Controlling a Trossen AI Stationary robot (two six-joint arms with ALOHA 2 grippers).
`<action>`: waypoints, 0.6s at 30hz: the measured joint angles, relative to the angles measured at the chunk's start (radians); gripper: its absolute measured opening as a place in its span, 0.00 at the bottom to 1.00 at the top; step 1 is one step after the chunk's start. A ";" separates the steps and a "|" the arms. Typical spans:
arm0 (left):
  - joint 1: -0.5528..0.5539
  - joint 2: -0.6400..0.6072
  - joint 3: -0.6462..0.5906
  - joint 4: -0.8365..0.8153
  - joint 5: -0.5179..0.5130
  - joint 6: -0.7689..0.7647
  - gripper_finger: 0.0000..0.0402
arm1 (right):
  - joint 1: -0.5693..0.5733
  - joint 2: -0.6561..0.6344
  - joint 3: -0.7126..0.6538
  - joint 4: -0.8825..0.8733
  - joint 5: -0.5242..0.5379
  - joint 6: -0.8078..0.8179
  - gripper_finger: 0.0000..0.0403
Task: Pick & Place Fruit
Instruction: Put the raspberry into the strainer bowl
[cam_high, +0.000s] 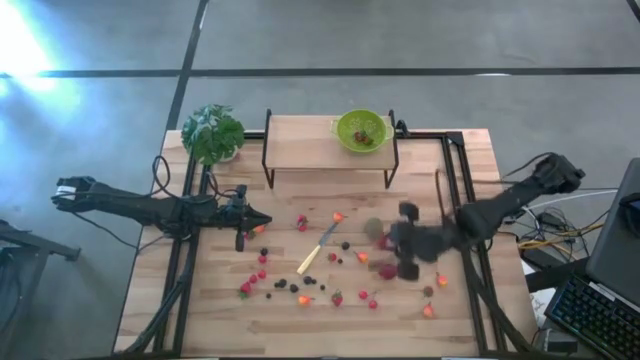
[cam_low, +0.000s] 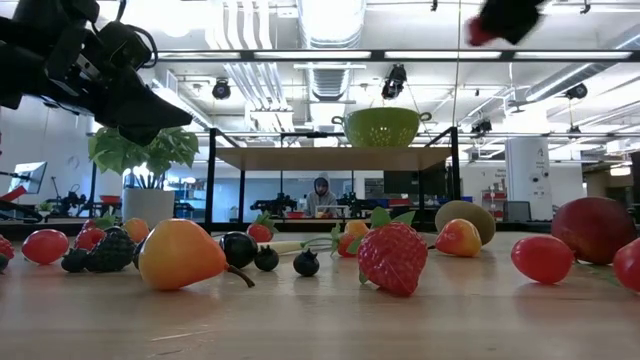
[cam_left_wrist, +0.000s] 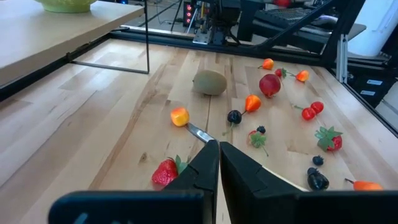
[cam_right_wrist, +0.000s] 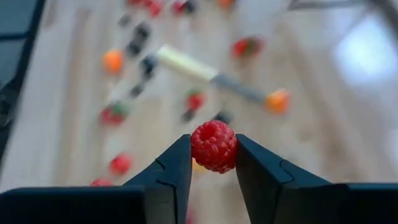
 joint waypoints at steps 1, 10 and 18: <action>0.000 0.000 0.000 0.000 0.000 0.000 0.05 | -0.042 -0.009 0.012 0.000 -0.001 -0.042 0.26; 0.000 0.000 0.000 0.000 0.000 0.000 0.05 | -0.455 0.021 0.212 0.004 -0.082 -0.300 0.25; 0.000 0.000 0.000 0.000 0.000 0.000 0.05 | -0.776 0.162 0.353 -0.003 -0.207 -0.313 0.27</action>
